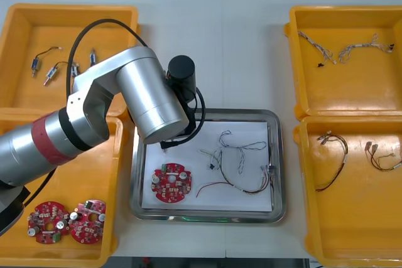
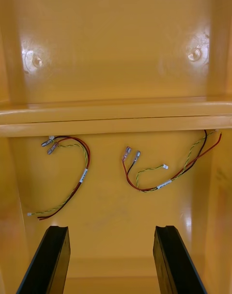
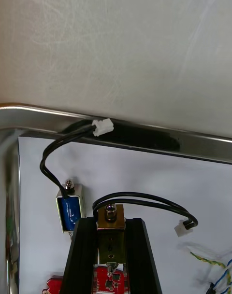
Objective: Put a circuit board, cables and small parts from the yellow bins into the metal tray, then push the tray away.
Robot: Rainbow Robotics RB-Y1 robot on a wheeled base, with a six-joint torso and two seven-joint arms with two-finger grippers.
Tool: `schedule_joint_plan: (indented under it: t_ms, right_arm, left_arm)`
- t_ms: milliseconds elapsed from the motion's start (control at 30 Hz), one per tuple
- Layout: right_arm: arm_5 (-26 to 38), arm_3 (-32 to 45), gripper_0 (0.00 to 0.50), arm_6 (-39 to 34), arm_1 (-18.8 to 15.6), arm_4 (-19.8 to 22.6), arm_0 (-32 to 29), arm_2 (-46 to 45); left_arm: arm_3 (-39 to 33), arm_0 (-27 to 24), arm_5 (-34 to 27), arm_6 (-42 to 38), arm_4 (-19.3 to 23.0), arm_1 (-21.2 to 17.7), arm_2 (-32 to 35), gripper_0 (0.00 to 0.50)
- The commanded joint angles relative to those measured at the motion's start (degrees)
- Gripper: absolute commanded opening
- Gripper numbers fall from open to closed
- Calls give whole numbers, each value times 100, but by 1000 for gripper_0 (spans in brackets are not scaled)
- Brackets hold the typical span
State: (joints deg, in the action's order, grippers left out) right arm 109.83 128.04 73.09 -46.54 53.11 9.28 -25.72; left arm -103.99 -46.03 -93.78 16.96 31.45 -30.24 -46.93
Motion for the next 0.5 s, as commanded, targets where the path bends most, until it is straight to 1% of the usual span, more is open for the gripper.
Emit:
schedule_joint_plan:
  t_ms: [33, 500]
  right_arm:
    - [17, 72, 500, 83, 4, 67, -66, -179]
    - [17, 72, 500, 65, 4, 32, -66, -170]
  left_arm:
    - [-51, 139, 123, -193, -113, 115, -168, 0]
    - [-51, 174, 184, -298, -253, 115, -238, 0]
